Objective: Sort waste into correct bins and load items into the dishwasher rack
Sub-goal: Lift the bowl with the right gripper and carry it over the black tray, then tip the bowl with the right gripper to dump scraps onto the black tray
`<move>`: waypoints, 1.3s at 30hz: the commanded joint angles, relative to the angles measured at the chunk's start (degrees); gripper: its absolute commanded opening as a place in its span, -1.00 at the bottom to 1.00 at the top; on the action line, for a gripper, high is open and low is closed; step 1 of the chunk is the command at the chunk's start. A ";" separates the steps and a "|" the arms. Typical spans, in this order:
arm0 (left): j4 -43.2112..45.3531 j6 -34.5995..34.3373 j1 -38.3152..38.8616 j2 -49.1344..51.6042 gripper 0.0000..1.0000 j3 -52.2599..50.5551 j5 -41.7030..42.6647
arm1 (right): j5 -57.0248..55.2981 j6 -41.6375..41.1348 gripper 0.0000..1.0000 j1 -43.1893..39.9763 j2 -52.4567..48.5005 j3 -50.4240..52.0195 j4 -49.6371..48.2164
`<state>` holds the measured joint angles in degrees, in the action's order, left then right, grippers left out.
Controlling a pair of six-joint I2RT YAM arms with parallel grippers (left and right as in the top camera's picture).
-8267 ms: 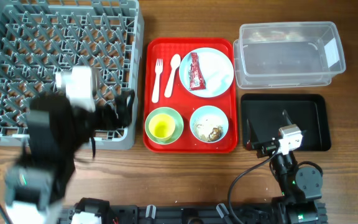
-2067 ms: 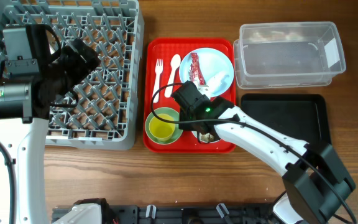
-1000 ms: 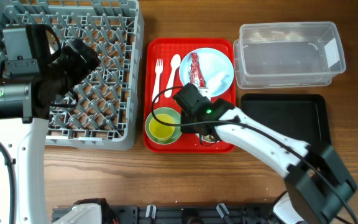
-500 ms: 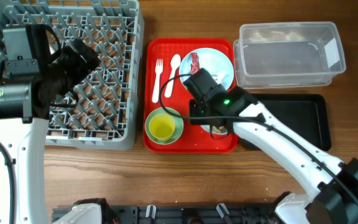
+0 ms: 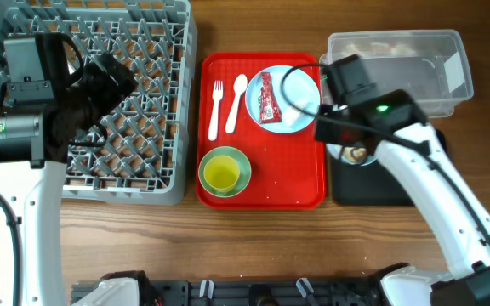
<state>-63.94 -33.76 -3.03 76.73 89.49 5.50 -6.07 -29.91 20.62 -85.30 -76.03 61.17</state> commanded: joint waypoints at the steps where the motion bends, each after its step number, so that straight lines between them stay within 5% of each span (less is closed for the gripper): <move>1: 0.00 -0.13 -0.31 0.22 1.00 0.52 0.46 | 5.60 5.09 -0.91 -5.64 1.46 -1.20 -0.57; 18: 0.00 -0.13 -0.31 0.22 1.00 0.52 0.46 | 39.87 25.59 -0.91 -31.17 1.57 0.85 4.98; 39: 0.00 -0.13 -0.31 0.22 1.00 0.52 0.46 | 71.82 51.47 -0.91 -55.74 1.68 18.45 3.23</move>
<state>-63.94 -33.76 -3.03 76.73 89.47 5.50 53.39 13.45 -31.64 -84.73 -58.39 64.49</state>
